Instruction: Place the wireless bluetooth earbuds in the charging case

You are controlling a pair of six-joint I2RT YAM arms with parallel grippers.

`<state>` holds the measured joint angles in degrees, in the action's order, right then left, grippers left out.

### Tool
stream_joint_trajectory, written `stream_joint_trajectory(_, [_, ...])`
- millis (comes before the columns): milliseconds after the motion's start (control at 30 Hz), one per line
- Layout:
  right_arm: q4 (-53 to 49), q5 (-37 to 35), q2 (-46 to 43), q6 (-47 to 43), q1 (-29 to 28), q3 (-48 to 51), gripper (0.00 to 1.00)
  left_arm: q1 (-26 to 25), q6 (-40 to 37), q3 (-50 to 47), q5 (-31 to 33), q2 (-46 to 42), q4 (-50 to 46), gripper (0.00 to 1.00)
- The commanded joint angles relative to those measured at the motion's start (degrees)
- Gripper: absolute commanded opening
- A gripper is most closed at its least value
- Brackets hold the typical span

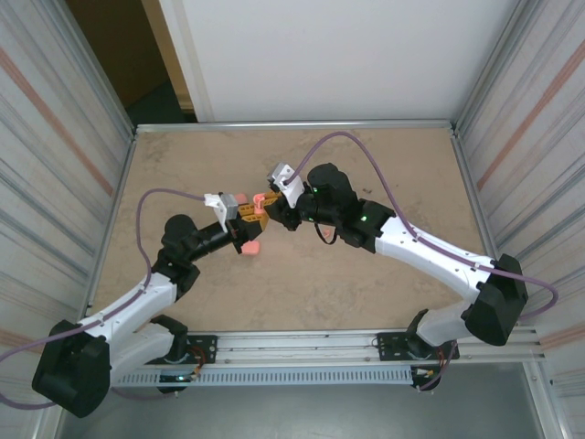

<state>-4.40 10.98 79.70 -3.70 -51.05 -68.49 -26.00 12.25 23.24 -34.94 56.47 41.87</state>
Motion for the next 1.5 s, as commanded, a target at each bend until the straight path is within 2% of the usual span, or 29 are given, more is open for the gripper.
stream_joint_trajectory(0, [-0.8, 1.83, -0.04, -0.59, -0.44, -0.66, 0.18, -0.28, -0.03, 2.11, -0.48, -0.5, 1.81, 0.0])
stream_joint_trajectory(333, [-1.61, 2.19, -1.0, -0.49, -0.37, -0.84, 0.25, -0.27, 0.05, 2.24, -0.54, -0.62, 1.81, 0.0])
stream_joint_trajectory(567, [-1.14, 1.5, -2.0, -0.25, -0.31, -1.3, 0.36, -0.26, 0.23, 2.11, -0.39, -1.12, 2.08, 0.0])
stream_joint_trajectory(800, [0.11, 1.09, -4.63, 0.49, 0.57, -0.64, 0.52, -0.27, 0.15, 1.97, -0.08, -1.91, 1.64, 0.0])
stream_joint_trajectory(1133, [0.54, -1.19, -9.14, 3.13, 3.15, 3.79, 0.69, -0.25, -0.51, 2.5, 0.68, -3.5, 0.32, 0.0])
stream_joint_trajectory(1267, [1.42, -1.93, -11.32, 4.78, 5.07, 6.7, 0.73, -0.28, -0.69, 2.56, 1.51, -4.52, 0.14, 0.0])
stream_joint_trajectory(1333, [2.26, -1.93, -12.54, 6.29, 6.36, 8.48, 0.77, -0.28, -0.66, 2.46, 1.93, -5.07, 0.29, 0.0])
stream_joint_trajectory(1433, [3.06, -1.59, -14.07, 8.46, 8.67, 10.9, 0.99, -0.23, -0.81, 2.68, 2.19, -5.79, 0.24, 0.0])
stream_joint_trajectory(1467, [3.22, -1.26, -14.58, 9.14, 9.42, 11.56, 0.99, -0.28, -0.8, 2.86, 2.32, -5.97, 0.02, 0.0])
